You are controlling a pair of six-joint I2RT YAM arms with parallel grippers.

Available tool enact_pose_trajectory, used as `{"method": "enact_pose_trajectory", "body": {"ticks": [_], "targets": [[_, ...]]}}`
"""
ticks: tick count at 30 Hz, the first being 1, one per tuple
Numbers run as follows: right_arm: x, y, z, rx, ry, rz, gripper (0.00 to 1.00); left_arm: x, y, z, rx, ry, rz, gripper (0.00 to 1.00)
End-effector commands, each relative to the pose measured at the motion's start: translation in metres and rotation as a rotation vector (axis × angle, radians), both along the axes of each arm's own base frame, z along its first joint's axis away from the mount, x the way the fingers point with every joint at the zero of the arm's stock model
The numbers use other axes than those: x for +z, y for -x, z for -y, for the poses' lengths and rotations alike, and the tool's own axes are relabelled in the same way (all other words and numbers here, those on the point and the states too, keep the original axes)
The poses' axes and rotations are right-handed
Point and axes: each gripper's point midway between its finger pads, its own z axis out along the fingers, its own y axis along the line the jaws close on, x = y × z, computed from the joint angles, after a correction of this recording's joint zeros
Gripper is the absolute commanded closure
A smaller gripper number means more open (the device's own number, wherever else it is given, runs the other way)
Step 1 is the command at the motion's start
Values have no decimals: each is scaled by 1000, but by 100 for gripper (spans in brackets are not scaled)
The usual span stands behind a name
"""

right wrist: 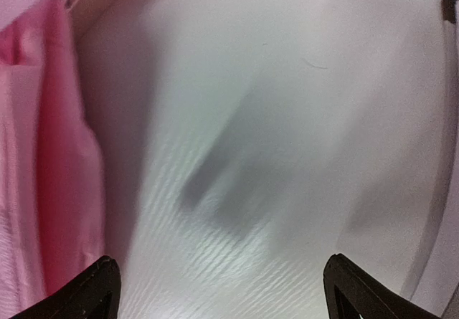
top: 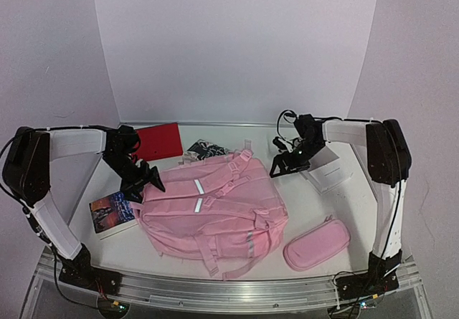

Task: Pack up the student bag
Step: Move the student bag to the center of the board, then adjust the student bag at the center of the board.

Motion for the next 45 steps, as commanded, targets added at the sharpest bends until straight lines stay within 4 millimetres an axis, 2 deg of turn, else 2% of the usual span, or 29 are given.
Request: {"method": "enact_pose_trajectory", "body": {"ticks": [1,5,9,13,16,20,22,27,31,36,40,42,45], "targets": [[66,18,-26,84,-167,-27,2,16,-20,29,-2,90,67,10],[70,30,-37,97,-239,-114,2,24,-21,14,2,3,95,1],[58,21,-44,82,-225,-133,2,12,-25,-2,7,-74,69,0],[55,8,-48,68,-220,-136,2,3,-44,-13,21,-121,62,0],[57,-1,-35,62,-183,-109,2,12,-57,-20,40,-108,76,0],[54,-14,4,20,-154,-140,2,39,-66,-37,44,-72,121,0],[60,-17,9,26,-155,-138,2,48,-68,-45,46,-45,139,0],[80,-21,-30,36,-231,-124,2,38,-81,-47,-7,-58,129,0],[71,-11,-60,96,-220,-123,2,20,-96,-38,-19,-16,123,1],[54,-7,-92,151,-211,-126,2,7,-106,-16,-49,54,109,7],[43,-3,-106,166,-215,-147,3,3,-101,2,-91,78,98,20],[39,-3,-109,163,-218,-157,10,3,-99,10,-106,90,97,32],[47,-10,-111,157,-225,-130,32,13,-102,14,-106,99,118,53]]}}
